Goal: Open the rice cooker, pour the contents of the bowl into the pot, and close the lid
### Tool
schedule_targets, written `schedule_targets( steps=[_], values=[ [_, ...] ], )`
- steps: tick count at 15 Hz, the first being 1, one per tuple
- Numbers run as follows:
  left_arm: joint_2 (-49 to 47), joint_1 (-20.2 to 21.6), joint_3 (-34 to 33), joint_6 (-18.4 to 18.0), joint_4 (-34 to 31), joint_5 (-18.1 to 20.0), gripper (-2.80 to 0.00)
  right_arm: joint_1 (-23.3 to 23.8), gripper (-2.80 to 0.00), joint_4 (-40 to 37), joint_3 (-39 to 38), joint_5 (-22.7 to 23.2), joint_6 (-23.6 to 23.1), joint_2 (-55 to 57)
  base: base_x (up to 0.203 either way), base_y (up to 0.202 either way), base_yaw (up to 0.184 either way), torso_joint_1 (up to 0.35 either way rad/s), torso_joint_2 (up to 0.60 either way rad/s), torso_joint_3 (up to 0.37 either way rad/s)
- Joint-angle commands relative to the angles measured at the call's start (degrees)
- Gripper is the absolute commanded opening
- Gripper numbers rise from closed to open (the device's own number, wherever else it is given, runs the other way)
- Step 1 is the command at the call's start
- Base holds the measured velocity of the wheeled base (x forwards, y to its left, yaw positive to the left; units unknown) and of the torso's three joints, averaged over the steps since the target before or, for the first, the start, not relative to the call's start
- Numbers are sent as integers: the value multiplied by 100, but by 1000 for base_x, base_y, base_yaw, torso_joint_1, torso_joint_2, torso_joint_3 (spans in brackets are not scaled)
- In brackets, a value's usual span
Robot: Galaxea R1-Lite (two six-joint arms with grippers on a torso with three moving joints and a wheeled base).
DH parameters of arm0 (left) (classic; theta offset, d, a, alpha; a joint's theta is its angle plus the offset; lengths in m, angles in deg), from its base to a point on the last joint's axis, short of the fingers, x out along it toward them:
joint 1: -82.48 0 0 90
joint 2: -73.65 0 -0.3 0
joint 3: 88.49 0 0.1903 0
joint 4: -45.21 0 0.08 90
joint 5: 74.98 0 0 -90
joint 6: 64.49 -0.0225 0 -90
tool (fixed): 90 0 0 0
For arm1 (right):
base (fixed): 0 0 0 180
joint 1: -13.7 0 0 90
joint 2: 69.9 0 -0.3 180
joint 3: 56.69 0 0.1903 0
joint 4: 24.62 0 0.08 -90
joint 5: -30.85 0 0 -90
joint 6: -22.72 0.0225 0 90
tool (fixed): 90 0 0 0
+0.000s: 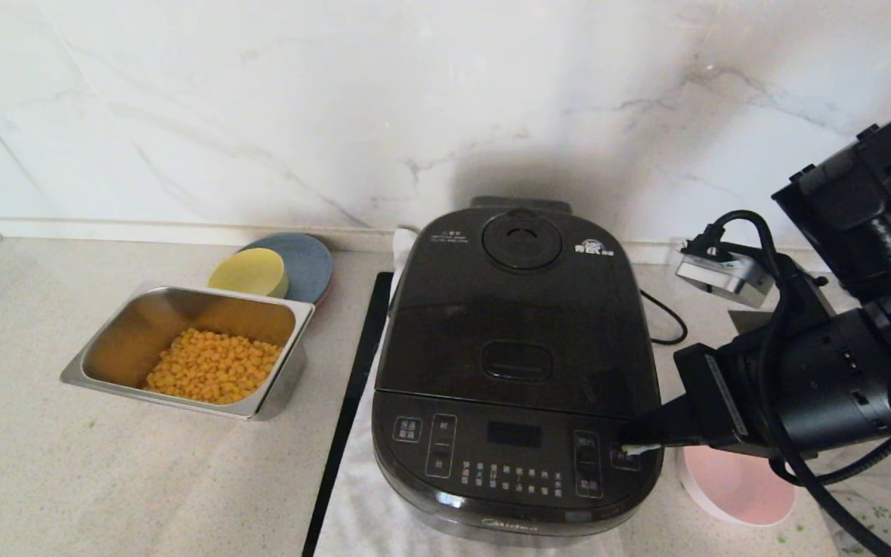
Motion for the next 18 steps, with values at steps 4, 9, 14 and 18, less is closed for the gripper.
schedule_targets(
  steps=[4, 9, 14, 18],
  values=[
    [0, 3, 0, -1, 0, -1, -280, 138, -280, -18, -15, 140, 15, 113, 0, 0, 0, 0, 0, 0],
    [0, 3, 0, -1, 0, -1, -280, 147, -280, -10, -9, 154, 13, 211, 0, 0, 0, 0, 0, 0],
    [0, 3, 0, -1, 0, -1, -280, 138, -280, -10, -112, 154, 6, 245, 0, 0, 0, 0, 0, 0],
    [-1, 3, 0, -1, 0, -1, -280, 138, -280, 34, -220, 154, 6, 227, 0, 0, 0, 0, 0, 0]
  ],
)
